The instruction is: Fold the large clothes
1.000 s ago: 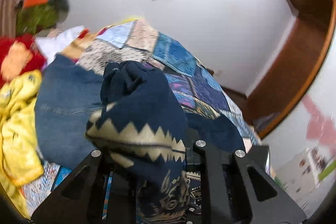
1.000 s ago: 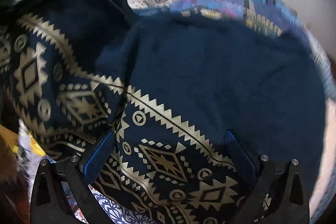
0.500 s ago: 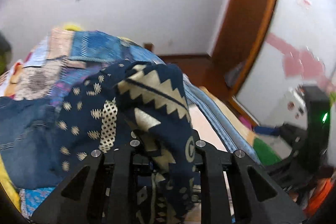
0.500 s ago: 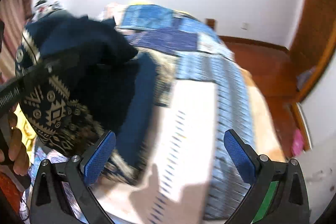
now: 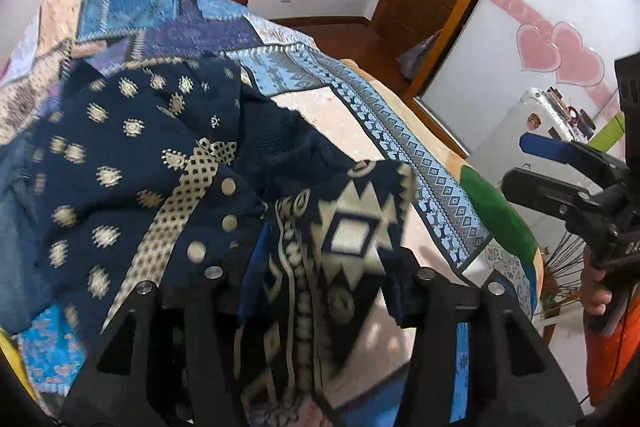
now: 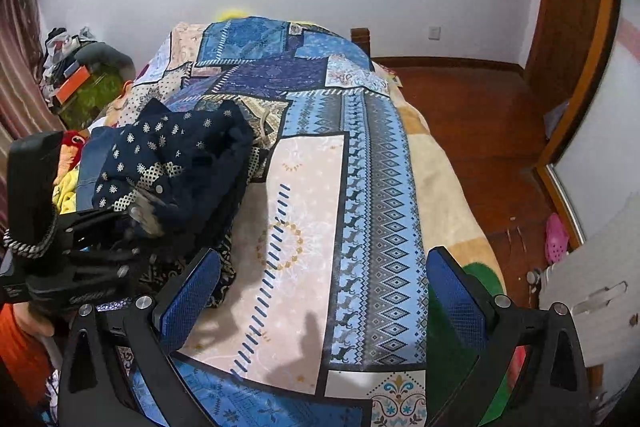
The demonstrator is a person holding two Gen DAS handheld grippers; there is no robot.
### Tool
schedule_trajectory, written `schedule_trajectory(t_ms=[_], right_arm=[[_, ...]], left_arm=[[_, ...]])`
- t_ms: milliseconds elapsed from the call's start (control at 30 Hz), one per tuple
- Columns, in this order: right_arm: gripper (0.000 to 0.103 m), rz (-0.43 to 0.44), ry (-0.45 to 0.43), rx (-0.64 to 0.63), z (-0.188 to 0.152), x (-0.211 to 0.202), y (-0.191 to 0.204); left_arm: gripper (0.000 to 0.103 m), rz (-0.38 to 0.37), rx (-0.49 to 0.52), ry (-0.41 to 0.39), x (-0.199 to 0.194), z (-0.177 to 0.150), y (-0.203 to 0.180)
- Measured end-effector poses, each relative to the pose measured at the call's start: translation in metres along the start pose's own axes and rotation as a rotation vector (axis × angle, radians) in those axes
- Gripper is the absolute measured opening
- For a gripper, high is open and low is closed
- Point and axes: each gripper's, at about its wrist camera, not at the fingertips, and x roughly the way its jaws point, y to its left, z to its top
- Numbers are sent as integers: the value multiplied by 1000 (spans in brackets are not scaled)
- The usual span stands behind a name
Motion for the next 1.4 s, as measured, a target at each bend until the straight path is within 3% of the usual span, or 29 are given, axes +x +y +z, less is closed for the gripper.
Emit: schedule_trajectory(t_ms=[100, 167, 400, 500, 600, 733, 900, 1000, 1133, 1267, 1400], right_arm=[[102, 17, -21, -20, 0, -9, 10], [102, 38, -34, -32, 1, -14, 18], [102, 162, -65, -71, 19, -20, 62], [102, 226, -47, -100, 25, -4, 89], [102, 207, -6, -152, 22, 27, 110], [102, 150, 135, -158, 6, 87, 114], [102, 140, 232, -84, -23, 119, 77], [102, 169, 278, -25, -40, 122, 56], [102, 150, 269, -33, -47, 102, 47], [102, 105, 222, -102, -44, 72, 49], [102, 151, 142, -131, -30, 38, 51]], left_arm=[[51, 77, 14, -66, -27, 1, -7], [62, 89, 14, -116, -53, 1, -4], [73, 150, -8, -230, -118, -2, 34], [81, 199, -11, -214, -114, -11, 51], [81, 241, -36, -153, -91, -21, 69], [81, 192, -124, -50, -52, -40, 97], [87, 82, -186, -18, -32, -66, 110], [91, 92, -159, -3, -27, -82, 106], [90, 100, -157, 8, -32, -95, 104], [90, 188, -96, -7, -54, -104, 102], [90, 202, -110, -77, -88, -97, 107]])
